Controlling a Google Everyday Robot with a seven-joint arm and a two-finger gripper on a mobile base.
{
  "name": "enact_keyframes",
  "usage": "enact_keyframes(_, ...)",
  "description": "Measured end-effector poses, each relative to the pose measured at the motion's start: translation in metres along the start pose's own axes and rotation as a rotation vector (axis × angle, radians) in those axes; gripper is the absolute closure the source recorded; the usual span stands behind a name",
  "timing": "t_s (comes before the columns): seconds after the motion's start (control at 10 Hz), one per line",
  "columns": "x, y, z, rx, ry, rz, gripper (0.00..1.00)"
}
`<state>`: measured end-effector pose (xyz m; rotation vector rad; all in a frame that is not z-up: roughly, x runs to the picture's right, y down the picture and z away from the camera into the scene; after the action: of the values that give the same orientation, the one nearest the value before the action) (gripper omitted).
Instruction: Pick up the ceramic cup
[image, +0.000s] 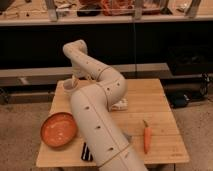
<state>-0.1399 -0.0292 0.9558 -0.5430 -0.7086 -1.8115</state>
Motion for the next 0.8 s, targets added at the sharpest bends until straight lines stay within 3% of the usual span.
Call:
enact_keyframes(0.2, -0.0001, 0.0000, -0.0003, -0.001, -0.002, -0.006, 0.21)
enact_keyframes(0.3, -0.0006, 0.0004, 0.0002, -0.003, -0.003, -0.008, 0.21)
enact_keyframes(0.5, -0.0005, 0.0007, -0.0006, -0.005, -0.002, -0.014, 0.29)
enact_keyframes(0.8, -0.0007, 0.0011, -0.0008, -0.006, -0.002, -0.021, 0.27)
